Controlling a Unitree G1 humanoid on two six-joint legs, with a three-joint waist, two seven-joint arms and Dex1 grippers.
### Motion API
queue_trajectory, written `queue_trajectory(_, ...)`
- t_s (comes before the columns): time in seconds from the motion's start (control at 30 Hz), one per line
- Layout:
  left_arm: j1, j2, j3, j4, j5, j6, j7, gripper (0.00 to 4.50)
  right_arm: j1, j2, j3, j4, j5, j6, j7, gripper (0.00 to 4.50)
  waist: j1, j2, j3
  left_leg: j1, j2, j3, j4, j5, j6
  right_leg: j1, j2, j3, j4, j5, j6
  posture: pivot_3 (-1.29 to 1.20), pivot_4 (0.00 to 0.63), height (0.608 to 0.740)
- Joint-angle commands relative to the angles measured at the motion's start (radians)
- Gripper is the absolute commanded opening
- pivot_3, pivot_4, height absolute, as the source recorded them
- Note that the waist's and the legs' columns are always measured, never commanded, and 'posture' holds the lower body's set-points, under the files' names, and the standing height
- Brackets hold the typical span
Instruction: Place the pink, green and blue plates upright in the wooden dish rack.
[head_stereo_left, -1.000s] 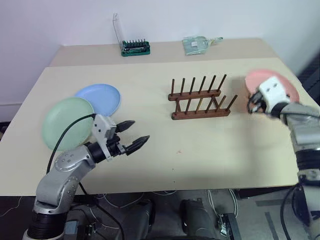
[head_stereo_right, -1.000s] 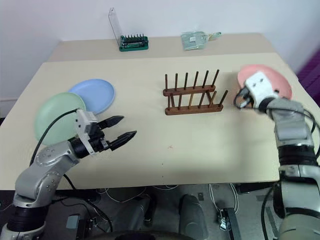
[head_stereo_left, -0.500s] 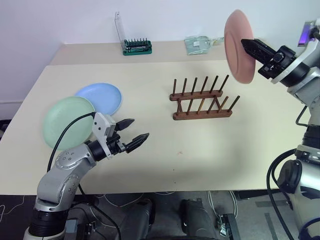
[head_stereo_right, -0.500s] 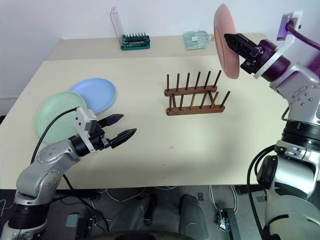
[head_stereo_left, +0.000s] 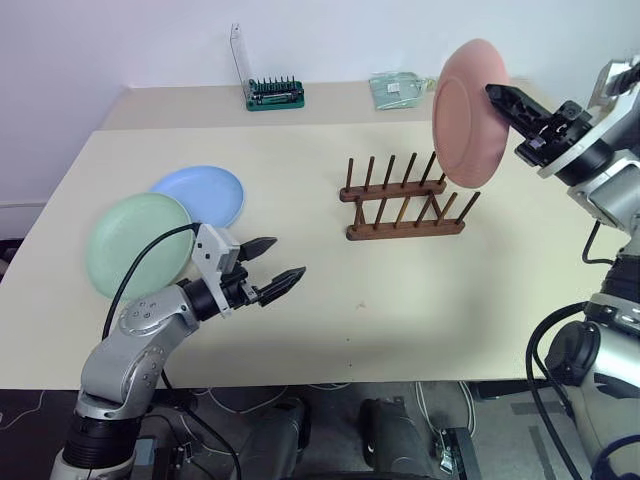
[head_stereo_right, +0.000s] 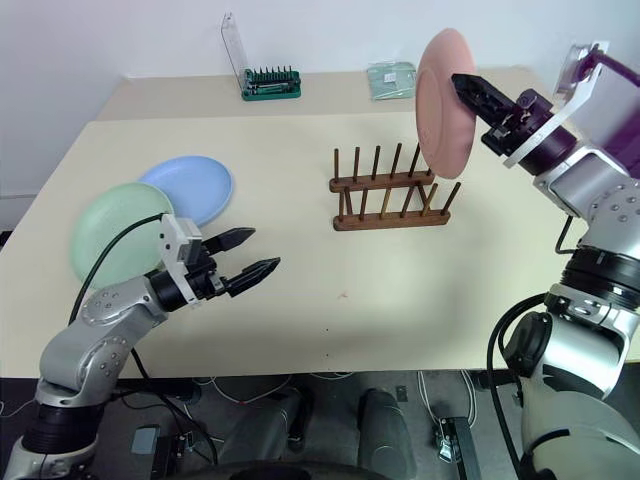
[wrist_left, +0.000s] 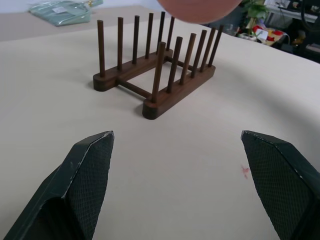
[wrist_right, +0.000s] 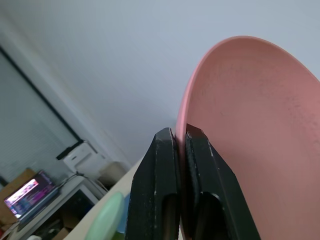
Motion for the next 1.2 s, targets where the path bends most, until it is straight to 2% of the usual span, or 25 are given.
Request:
queue_trajectory(0.03,-0.022,0.004,-0.006,-0.017,-0.004,-0.009,-0.007,4.21,-0.018,0.007,-0.031,0.009,0.018,-0.026,-0.020,0.02,-0.001,0.000,0.000,0.000,0.000,0.000,0.000,0.000,0.000,0.000,0.000,0.000,0.000,0.000,0.000,0.00,0.150,0.740)
queue_trajectory(0.3,-0.029,0.008,-0.017,-0.016,0.003,-0.010,-0.008,4.21,-0.048,0.007,-0.041,0.159,0.004,-0.021,-0.093,0.02,-0.001,0.000,0.000,0.000,0.000,0.000,0.000,0.000,0.000,0.000,0.000,0.000,0.000,0.000,0.000,0.00,0.150,0.740)
queue_trajectory(0.4,-0.026,0.009,-0.024,-0.020,0.007,-0.012,-0.004,4.21,-0.054,0.017,-0.039,0.178,0.001,-0.023,-0.120,0.97,-0.002,0.000,0.000,0.000,0.000,0.000,0.000,0.000,0.000,0.000,0.000,0.000,0.000,0.000,0.000,0.00,0.150,0.740)
queue_trajectory(0.6,-0.020,0.011,-0.030,-0.027,0.009,-0.011,-0.003,4.21,-0.067,0.024,-0.030,0.156,-0.083,-0.179,-0.158,3.95,-0.001,0.000,0.000,0.000,0.000,0.000,0.000,0.000,0.000,0.000,0.000,0.000,0.000,0.000,0.000,0.00,0.150,0.740)
queue_trajectory(0.77,-0.034,0.012,-0.033,-0.002,0.034,-0.033,0.001,4.21,-0.034,-0.044,0.092,0.023,-0.272,-0.403,-0.074,3.95,-0.001,0.001,0.000,0.000,0.000,0.001,0.000,0.000,0.000,0.000,0.000,0.000,0.000,0.000,0.001,0.00,0.150,0.740)
queue_trajectory(0.93,-0.046,-0.008,0.035,0.027,0.048,-0.047,0.069,4.21,-0.039,-0.126,0.209,-0.104,-0.396,-0.544,0.052,3.95,-0.002,0.001,0.000,0.000,0.000,0.001,0.000,0.000,0.000,-0.001,0.001,0.000,0.001,0.000,0.001,0.00,0.150,0.740)
queue_trajectory(1.03,-0.047,-0.041,0.113,0.033,0.023,-0.040,0.149,4.35,-0.039,-0.154,0.269,-0.203,-0.403,-0.555,0.140,4.00,-0.008,0.001,0.001,0.000,0.000,0.001,0.000,0.000,0.000,-0.001,0.001,0.000,0.001,0.000,0.001,0.00,0.150,0.740)
queue_trajectory(1.13,-0.023,-0.085,0.266,0.008,-0.014,-0.040,0.280,4.35,0.009,-0.173,0.413,-0.383,-0.389,-0.505,0.283,4.00,-0.011,0.001,0.001,0.000,0.001,0.001,0.000,0.000,0.000,-0.001,0.001,0.000,0.001,0.000,0.001,0.00,0.150,0.740)
queue_trajectory(1.2,-0.016,-0.101,0.337,0.008,-0.012,-0.022,0.368,4.35,0.042,-0.159,0.482,-0.446,-0.394,-0.493,0.328,4.00,-0.012,0.000,0.000,0.000,0.002,0.000,-0.001,0.000,0.000,-0.001,0.002,0.000,0.001,0.000,0.001,0.00,0.150,0.740)
